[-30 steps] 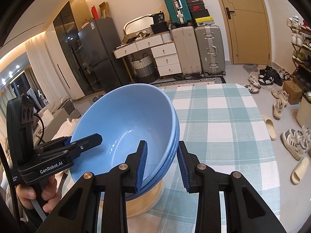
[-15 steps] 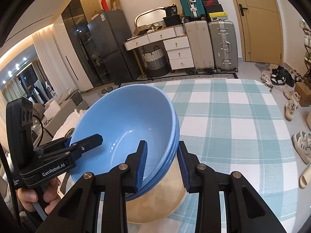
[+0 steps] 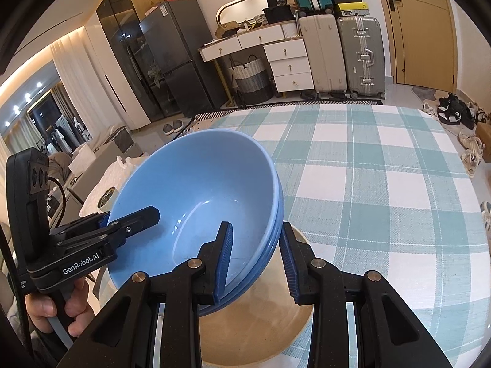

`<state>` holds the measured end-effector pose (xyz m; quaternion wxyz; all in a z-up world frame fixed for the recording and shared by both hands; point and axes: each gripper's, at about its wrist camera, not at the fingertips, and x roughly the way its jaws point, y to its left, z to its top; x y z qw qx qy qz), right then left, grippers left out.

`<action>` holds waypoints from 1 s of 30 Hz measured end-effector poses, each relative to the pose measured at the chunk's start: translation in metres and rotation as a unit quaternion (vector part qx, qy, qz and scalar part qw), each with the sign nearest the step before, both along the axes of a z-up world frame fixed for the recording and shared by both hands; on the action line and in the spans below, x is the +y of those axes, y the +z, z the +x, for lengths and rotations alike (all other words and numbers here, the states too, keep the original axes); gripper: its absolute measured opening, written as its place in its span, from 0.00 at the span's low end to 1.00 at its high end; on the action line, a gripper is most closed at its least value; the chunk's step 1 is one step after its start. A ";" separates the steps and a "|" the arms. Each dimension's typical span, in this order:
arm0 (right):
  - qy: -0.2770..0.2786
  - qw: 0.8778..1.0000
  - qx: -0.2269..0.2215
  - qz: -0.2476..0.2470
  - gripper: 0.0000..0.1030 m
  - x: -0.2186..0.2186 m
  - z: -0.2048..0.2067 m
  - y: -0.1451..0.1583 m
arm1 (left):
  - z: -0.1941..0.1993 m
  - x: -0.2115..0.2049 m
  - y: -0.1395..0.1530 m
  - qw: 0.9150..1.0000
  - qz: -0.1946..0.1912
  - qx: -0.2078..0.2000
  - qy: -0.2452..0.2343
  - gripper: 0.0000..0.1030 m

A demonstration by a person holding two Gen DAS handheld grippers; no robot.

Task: Organize plates and bowls
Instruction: 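Lift the three nested blue bowls with both grippers and carry them over the cream plates, then lower the bowl stack onto the cream plates and open both grippers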

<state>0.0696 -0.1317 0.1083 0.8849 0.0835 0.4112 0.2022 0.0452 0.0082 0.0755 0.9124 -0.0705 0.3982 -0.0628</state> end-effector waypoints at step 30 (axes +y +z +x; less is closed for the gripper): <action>-0.004 1.000 0.021 -0.012 0.36 -0.005 0.017 -0.021 | 0.038 -0.008 -0.037 1.000 0.000 0.025 -0.013 0.39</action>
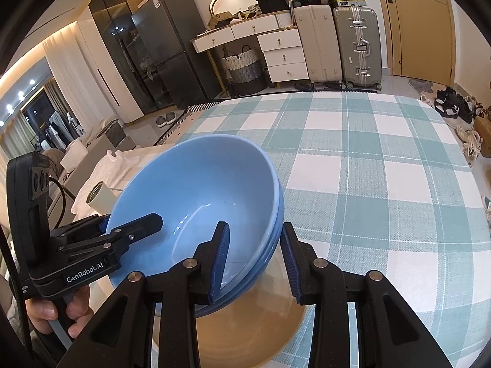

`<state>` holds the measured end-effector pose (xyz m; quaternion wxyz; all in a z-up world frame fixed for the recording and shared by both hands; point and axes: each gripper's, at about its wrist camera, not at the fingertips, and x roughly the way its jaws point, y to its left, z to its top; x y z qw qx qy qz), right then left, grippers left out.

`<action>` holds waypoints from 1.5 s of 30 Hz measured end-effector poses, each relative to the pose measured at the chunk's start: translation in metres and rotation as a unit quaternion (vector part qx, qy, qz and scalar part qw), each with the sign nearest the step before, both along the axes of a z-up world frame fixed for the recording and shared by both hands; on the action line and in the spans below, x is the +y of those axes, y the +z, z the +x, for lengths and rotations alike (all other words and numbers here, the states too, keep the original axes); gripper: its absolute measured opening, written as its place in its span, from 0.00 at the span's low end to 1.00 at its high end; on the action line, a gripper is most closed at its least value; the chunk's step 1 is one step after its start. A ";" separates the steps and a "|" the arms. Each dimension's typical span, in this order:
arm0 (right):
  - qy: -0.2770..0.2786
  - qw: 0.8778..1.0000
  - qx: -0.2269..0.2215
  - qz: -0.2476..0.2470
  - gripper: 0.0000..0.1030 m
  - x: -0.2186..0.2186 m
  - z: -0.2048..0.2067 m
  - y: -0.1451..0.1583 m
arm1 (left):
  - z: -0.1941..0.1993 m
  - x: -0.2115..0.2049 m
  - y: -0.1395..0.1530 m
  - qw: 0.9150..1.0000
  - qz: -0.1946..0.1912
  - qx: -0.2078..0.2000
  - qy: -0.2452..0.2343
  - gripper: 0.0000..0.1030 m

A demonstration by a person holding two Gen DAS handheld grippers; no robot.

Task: Organize plates and bowls
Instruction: 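Lower the bowl stack onto the cream plates and open both grippers, then withdraw both grippers back from the bowls on the plates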

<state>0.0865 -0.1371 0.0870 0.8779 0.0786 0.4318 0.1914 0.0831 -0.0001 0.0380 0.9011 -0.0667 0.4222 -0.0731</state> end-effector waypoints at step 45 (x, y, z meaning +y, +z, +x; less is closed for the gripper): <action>0.065 0.978 -0.197 -0.001 0.99 -0.025 -0.100 -0.001 | -0.114 0.056 -0.007 0.978 0.030 -0.207 -0.020 0.98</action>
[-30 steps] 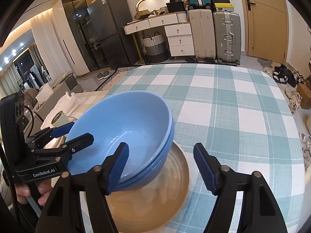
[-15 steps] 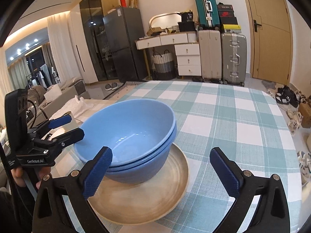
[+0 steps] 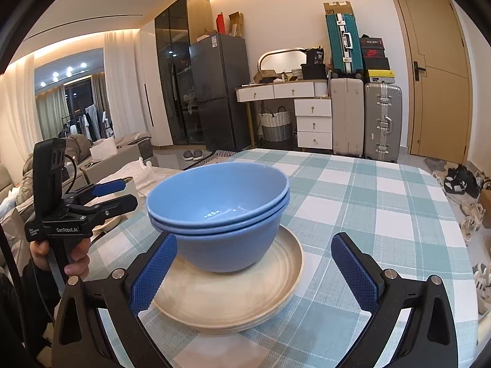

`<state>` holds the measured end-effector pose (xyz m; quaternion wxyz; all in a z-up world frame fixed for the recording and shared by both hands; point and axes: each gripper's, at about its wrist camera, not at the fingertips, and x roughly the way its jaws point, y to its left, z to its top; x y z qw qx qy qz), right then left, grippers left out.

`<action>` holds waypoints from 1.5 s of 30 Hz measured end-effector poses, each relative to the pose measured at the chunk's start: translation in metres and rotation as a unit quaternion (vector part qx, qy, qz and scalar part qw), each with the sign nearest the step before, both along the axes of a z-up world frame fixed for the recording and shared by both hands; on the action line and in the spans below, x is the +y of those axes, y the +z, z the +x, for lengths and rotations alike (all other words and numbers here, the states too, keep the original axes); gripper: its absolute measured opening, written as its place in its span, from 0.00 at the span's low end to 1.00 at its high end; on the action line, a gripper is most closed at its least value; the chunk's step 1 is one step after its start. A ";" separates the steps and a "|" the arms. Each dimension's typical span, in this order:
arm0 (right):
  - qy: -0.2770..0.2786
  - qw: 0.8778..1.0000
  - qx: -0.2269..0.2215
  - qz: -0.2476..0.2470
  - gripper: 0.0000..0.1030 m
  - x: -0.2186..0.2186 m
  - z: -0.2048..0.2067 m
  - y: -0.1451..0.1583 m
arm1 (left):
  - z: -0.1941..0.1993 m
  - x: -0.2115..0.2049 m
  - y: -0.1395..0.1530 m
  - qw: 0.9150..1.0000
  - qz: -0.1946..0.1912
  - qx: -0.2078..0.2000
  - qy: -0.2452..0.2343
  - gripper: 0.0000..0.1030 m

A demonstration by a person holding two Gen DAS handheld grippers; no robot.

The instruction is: Organize plates and bowls

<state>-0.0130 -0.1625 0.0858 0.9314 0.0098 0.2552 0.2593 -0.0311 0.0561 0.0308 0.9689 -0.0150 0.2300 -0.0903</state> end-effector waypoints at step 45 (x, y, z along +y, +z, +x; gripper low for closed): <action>0.053 0.998 -0.035 -0.008 0.99 -0.005 -0.038 -0.030 | -0.012 0.014 -0.031 0.999 -0.011 -0.033 -0.015 0.98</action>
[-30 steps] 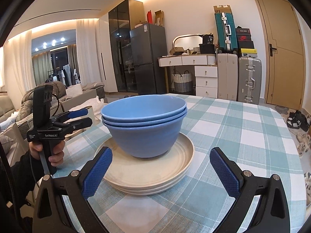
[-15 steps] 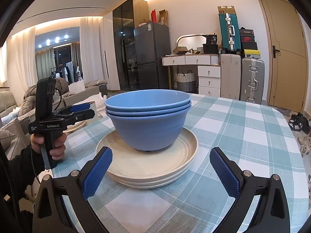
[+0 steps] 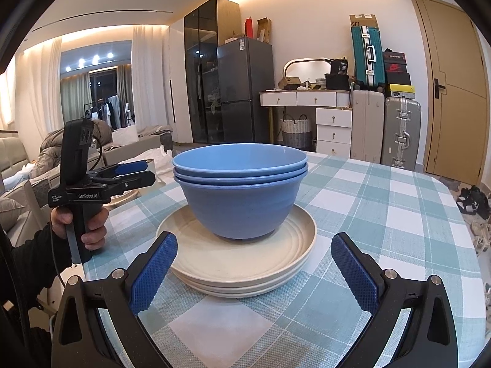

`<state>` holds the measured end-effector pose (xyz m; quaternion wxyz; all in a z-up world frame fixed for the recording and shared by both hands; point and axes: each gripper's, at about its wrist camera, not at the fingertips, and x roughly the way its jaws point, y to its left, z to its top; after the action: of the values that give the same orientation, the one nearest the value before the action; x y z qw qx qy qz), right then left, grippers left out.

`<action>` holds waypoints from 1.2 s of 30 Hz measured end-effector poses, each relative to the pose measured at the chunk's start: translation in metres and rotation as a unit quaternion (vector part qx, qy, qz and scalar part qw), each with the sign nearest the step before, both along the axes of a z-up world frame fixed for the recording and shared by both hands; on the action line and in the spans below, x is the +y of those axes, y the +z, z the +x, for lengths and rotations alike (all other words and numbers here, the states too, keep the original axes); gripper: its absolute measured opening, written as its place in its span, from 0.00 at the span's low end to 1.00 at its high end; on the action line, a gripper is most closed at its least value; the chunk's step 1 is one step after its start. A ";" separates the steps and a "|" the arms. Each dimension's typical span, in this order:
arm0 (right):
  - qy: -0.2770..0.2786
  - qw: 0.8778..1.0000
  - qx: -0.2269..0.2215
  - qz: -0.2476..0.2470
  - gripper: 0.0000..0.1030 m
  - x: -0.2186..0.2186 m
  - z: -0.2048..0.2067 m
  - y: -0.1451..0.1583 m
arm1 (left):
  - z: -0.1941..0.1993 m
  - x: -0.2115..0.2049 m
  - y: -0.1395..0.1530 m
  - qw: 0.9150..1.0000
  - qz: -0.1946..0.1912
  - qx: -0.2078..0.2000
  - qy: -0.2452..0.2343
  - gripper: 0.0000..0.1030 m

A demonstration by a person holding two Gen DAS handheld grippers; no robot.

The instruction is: Organize plates and bowls

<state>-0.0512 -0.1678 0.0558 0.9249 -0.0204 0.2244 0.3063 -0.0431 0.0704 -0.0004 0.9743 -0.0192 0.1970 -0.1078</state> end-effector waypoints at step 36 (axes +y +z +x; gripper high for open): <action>0.003 1.000 0.001 0.013 0.99 -0.006 0.002 -0.001 | -0.001 0.001 0.000 1.000 0.000 0.004 0.001 0.98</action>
<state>-0.0490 -0.1734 0.0551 0.9237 -0.0085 0.2215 0.3124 -0.0439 0.0717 -0.0004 0.9736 -0.0194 0.2005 -0.1071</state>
